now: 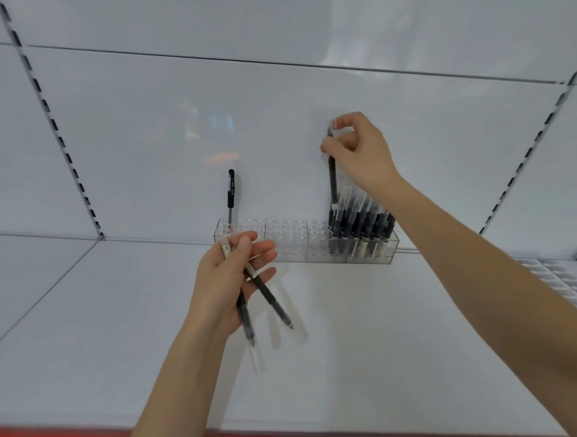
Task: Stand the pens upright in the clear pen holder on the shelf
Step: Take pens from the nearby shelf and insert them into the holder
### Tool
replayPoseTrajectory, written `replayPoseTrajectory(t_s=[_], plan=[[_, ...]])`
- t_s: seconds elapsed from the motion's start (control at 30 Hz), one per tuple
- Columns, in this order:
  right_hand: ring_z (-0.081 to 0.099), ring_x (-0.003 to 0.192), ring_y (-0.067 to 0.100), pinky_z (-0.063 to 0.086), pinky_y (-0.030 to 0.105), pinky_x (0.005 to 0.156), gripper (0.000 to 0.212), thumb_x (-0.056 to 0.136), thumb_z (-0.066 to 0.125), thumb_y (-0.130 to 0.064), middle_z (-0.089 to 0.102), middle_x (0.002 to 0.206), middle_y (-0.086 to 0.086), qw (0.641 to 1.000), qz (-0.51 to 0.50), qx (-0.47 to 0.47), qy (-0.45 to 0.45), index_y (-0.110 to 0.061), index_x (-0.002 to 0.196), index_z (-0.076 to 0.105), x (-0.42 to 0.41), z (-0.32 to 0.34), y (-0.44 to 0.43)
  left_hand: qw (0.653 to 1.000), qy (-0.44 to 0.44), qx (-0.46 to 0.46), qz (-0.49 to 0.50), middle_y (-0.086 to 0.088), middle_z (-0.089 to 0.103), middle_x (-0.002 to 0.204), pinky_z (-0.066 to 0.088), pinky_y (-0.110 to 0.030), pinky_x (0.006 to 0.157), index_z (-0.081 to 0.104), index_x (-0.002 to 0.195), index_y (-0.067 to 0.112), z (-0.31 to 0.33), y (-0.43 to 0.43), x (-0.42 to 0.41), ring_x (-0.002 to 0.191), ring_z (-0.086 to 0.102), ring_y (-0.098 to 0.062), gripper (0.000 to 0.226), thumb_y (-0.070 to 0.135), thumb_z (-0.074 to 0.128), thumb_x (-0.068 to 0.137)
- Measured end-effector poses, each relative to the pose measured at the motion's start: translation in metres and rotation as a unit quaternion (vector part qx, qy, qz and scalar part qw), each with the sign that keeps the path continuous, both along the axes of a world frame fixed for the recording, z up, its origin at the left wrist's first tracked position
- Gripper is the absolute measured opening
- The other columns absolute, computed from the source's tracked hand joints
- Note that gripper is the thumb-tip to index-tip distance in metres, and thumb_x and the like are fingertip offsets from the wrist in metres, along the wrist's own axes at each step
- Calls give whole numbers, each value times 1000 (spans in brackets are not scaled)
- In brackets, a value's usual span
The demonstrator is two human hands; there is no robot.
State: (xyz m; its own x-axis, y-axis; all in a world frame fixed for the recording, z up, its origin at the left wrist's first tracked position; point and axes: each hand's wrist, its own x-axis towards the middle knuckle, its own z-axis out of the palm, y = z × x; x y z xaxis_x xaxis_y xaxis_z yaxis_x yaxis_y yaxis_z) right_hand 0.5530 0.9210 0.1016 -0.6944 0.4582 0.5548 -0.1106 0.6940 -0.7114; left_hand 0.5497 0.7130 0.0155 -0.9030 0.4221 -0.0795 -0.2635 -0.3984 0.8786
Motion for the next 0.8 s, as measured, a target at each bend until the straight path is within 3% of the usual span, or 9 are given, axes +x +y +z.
replayPoseTrajectory(t_s=[0.1, 0.17, 0.23, 0.4, 0.63, 0.8], plan=[[54, 70, 6, 42, 7, 60, 19, 83, 59, -12, 54, 77, -10, 1000, -8, -3, 0, -17, 97, 46, -6, -2, 4, 1000, -2, -2, 2, 1, 56, 58, 60, -33, 63, 57, 91, 9, 0, 1, 0, 50, 54, -10, 15, 14, 43, 97], [52, 67, 1, 41, 5, 59, 31, 83, 57, -9, 51, 77, -11, 1000, -13, 17, 0, -16, 111, 44, -7, -5, 5, 1000, -2, -8, 10, 0, 48, 59, 57, -29, 60, 57, 92, 8, 0, 2, 0, 48, 46, -9, 15, 12, 43, 97], [52, 68, 4, 40, 2, 59, 41, 84, 55, -8, 53, 80, -6, 999, -10, 46, -4, -18, 121, 42, -6, -9, 6, 1000, -4, -13, 13, -2, 45, 62, 56, -31, 66, 58, 93, 5, 2, 1, 0, 52, 46, -10, 14, 3, 44, 95], [55, 80, 17, 37, 19, 71, 31, 90, 51, -15, 58, 84, 6, 993, -5, 108, -53, -15, 121, 45, -4, -20, 11, 999, 14, -29, 9, -8, 48, 71, 58, -36, 77, 59, 100, 0, 2, 1, -1, 66, 52, -14, 19, -7, 44, 90], [52, 80, 16, 42, 23, 78, 27, 89, 55, -14, 54, 86, 4, 993, -17, 113, -32, -9, 115, 51, -2, -21, 14, 999, 24, -4, 28, -6, 60, 75, 59, -34, 74, 58, 97, 5, -4, 2, -2, 72, 64, -17, 12, -1, 57, 87], [51, 77, 15, 40, 21, 74, 25, 89, 56, -14, 54, 83, 4, 994, -24, 102, -16, -7, 113, 51, -1, -21, 17, 999, 20, 9, 32, -6, 63, 77, 59, -28, 68, 59, 94, 8, -5, 2, -2, 69, 68, -16, 11, 4, 62, 85]])
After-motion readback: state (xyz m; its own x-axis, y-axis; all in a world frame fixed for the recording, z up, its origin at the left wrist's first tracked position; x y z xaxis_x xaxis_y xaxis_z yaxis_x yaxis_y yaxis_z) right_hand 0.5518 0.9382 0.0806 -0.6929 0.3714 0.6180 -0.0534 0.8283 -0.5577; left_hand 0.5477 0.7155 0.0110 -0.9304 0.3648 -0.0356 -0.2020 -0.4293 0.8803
